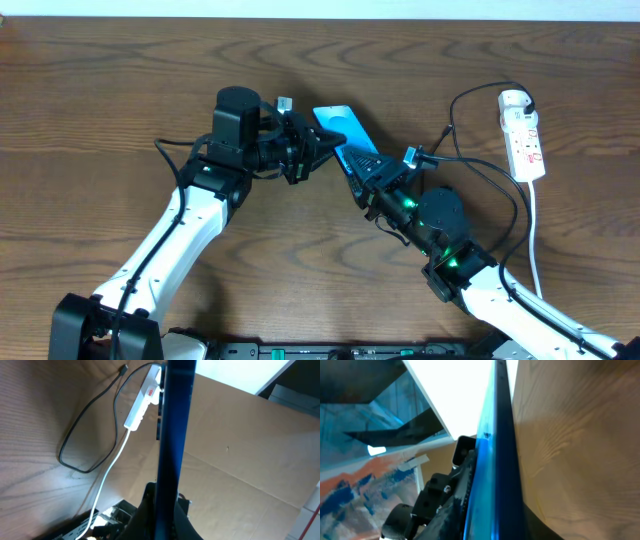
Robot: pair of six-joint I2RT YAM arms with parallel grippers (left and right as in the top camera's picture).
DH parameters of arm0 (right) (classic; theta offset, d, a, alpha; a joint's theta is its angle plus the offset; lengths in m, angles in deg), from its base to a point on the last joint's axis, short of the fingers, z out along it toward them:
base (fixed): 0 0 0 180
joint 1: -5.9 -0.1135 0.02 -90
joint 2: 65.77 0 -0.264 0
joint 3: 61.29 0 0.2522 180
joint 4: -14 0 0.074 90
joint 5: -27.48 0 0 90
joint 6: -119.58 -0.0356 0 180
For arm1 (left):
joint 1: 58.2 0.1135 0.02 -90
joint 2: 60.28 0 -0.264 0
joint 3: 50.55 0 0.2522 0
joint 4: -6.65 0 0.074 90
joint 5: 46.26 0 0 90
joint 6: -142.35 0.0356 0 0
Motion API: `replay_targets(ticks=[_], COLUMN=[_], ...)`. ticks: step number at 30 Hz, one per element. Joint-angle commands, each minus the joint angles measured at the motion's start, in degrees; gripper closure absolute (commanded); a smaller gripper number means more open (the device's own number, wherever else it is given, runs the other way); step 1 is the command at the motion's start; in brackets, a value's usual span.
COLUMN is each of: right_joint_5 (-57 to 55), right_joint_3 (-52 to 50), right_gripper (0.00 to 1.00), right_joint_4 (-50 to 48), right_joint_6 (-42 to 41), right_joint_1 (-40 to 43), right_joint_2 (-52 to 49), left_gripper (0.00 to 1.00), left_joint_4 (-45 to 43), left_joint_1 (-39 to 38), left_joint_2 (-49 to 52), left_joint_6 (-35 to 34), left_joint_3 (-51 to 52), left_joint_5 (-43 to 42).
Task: Plug charger to phone and switch on socket
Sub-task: 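Regrasp the phone with the left gripper from the right gripper, then release the phone with the right gripper and move to the cable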
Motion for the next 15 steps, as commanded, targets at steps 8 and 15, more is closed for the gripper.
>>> replay_targets(ticks=[8,15], right_joint_5=[-0.3,-1.3], right_joint_3=[0.5,0.5], right_gripper=[0.37,0.19], right_joint_4=[7.0,7.5], right_joint_6=[19.6,69.0], right_joint_1=[-0.5,0.2], right_joint_2=[-0.4,-0.4], left_gripper=[0.92,0.92], left_joint_4=[-0.4,25.4], left_joint_1=[2.8,9.8], left_joint_2=[-0.3,-0.3], left_joint_6=[20.7,36.3], left_joint_3=[-0.7,-0.7], left_joint_5=[2.1,19.7])
